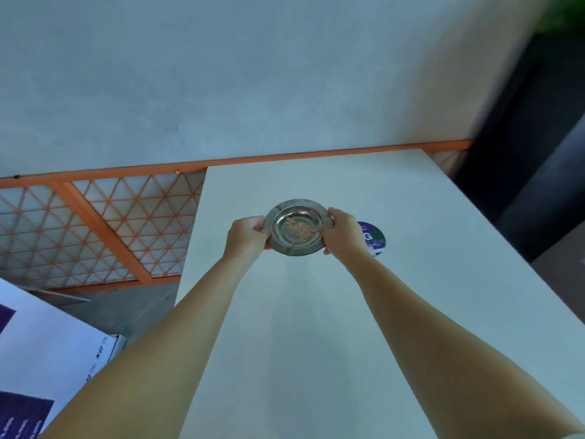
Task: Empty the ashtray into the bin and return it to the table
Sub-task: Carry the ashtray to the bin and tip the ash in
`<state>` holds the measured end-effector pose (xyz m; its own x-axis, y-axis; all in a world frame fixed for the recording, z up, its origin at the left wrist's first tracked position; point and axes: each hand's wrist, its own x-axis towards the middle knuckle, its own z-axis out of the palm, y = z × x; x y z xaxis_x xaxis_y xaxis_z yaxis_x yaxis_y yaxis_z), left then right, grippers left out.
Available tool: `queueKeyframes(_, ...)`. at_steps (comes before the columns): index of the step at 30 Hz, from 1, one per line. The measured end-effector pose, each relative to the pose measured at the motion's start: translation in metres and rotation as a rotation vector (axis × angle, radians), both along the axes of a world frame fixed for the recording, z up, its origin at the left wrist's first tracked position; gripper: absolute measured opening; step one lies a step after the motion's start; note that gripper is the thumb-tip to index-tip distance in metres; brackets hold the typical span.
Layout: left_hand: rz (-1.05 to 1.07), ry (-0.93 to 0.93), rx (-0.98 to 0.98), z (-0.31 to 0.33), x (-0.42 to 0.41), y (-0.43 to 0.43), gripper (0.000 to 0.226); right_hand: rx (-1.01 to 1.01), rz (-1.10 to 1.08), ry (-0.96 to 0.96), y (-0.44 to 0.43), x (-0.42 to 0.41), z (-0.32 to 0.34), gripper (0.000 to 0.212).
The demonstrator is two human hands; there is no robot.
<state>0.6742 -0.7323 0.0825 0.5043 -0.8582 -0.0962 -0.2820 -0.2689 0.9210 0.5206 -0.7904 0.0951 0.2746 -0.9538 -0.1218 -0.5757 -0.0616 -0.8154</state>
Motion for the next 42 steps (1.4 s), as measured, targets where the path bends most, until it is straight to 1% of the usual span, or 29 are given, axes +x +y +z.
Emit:
queueKeyframes(5,-0.127,-0.031,0.001,0.016,-0.048,0.018,0.017,0.011,-0.121,-0.025,0.038,-0.055,0.015,0.017)
queueKeyframes(10,-0.296,-0.033,-0.035,0.019,-0.092,0.05,0.014,-0.047,-0.29,-0.067,0.098,-0.103,0.019,0.017)
queueKeyframes(11,-0.329,-0.02,-0.042,0.018,-0.1,0.06,0.016,-0.064,-0.32,-0.064,0.112,-0.112,0.017,0.016)
queueKeyframes(14,-0.418,0.04,-0.045,0.013,-0.13,0.09,0.033,-0.087,-0.413,-0.075,0.158,-0.142,0.007,0.015)
queueKeyframes(16,-0.481,0.07,-0.034,0.008,-0.152,0.111,0.036,-0.092,-0.483,-0.086,0.188,-0.164,0.002,0.015)
queueKeyframes(18,-0.558,0.077,-0.026,0.004,-0.177,0.129,0.036,-0.083,-0.553,-0.107,0.216,-0.189,-0.004,0.015)
queueKeyframes(20,-0.638,0.066,-0.023,0.003,-0.203,0.144,0.03,-0.07,-0.629,-0.131,0.242,-0.214,-0.007,0.015)
queueKeyframes(21,-0.676,0.059,-0.02,0.004,-0.216,0.15,0.025,-0.067,-0.67,-0.13,0.254,-0.226,-0.009,0.017)
queueKeyframes(24,-0.787,0.036,-0.004,0.008,-0.261,0.162,0.021,-0.066,-0.798,-0.121,0.285,-0.265,-0.012,0.037)
queueKeyframes(25,-0.826,0.026,0.001,0.009,-0.276,0.166,0.021,-0.069,-0.825,-0.12,0.295,-0.278,-0.013,0.035)
queueKeyframes(26,-0.863,0.019,0.002,0.009,-0.292,0.169,0.02,-0.075,-0.849,-0.122,0.303,-0.293,-0.015,0.027)
queueKeyframes(27,-0.896,0.016,0.001,0.01,-0.307,0.172,0.02,-0.079,-0.879,-0.111,0.31,-0.307,-0.017,0.014)
queueKeyframes(28,-0.923,0.017,0.001,0.011,-0.324,0.175,0.021,-0.087,-0.914,-0.102,0.316,-0.321,-0.017,0.009)
queueKeyframes(30,-0.964,0.016,0.001,0.011,-0.357,0.18,0.023,-0.09,-0.976,-0.095,0.327,-0.35,-0.019,0.016)
queueKeyframes(32,-1.0,0.015,0.004,0.009,-0.391,0.184,0.023,-0.078,-1.024,-0.089,0.335,-0.379,-0.019,0.036)
queueKeyframes(33,-1.015,0.017,0.005,0.008,-0.408,0.185,0.023,-0.07,-1.05,-0.077,0.338,-0.394,-0.02,0.042)
queueKeyframes(36,-1.049,0.01,0.017,0.002,-0.458,0.184,0.023,-0.066,-1.087,-0.061,0.341,-0.44,-0.021,0.041)
queueKeyframes(40,-1.038,0.003,0.027,-0.004,-0.52,0.174,0.022,-0.061,-1.094,-0.11,0.33,-0.505,-0.021,0.042)
queueKeyframes(42,-1.027,-0.008,0.028,-0.005,-0.547,0.169,0.021,-0.036,-1.073,-0.148,0.321,-0.538,-0.022,0.046)
